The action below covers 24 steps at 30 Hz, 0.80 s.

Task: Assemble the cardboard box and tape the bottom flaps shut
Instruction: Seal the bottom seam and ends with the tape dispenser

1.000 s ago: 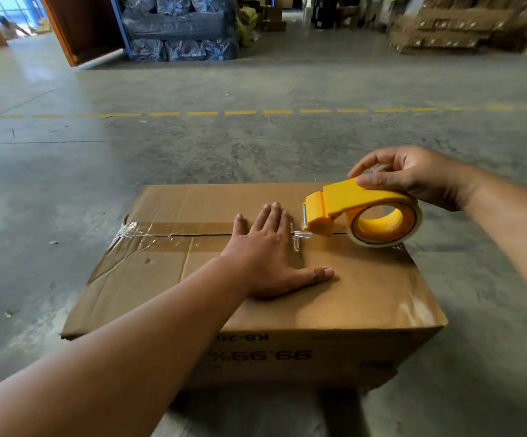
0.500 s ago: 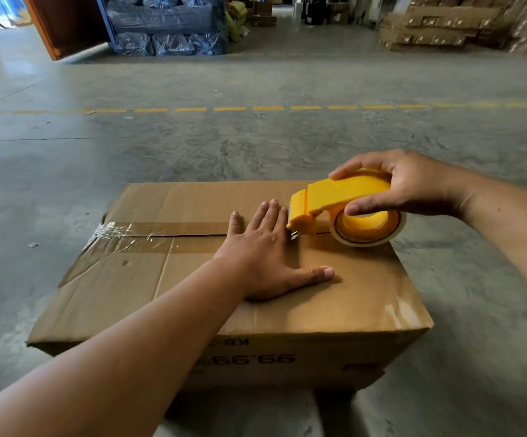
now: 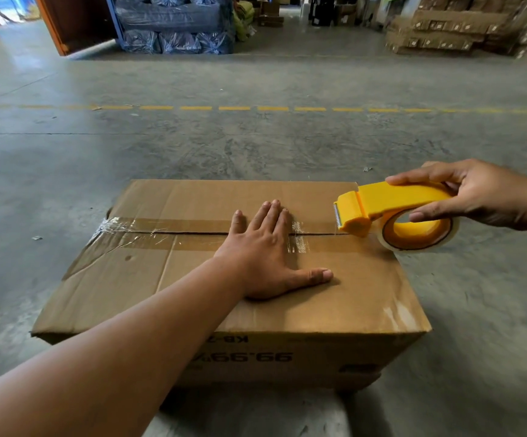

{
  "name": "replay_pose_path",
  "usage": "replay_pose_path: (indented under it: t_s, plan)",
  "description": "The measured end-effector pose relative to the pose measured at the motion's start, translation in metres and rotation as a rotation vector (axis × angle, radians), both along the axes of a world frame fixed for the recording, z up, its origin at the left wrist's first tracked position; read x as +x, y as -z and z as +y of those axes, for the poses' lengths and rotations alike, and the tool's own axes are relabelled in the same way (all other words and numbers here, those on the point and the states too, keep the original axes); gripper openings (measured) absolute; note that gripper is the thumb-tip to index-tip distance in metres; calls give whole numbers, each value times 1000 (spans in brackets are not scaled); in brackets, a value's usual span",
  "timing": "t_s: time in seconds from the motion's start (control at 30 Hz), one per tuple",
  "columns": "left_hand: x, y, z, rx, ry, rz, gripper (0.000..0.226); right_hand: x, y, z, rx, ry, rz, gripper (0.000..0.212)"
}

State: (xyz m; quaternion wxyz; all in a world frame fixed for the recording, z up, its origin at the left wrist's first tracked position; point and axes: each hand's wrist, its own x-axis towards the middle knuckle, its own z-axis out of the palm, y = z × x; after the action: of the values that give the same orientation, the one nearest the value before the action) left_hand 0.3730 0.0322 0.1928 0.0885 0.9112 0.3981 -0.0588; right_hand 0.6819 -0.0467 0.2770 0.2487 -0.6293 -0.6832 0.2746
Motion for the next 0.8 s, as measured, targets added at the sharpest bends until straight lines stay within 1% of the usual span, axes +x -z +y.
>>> replay_pose_path:
  t_s: [0.17,0.27,0.4,0.8]
  plan:
    - [0,0,1,1,0,16,130,0,-1,0,30,-47,44,69]
    - [1,1,1,2,-3,14,130,1,-8,1,-3,-64,-2,65]
    - [1,1,1,7,-4,11,130,4,-13,1,-31,-75,-69,66]
    - [4,1,0,8,-4,17,130,10,-14,-2,-46,-84,-129,64]
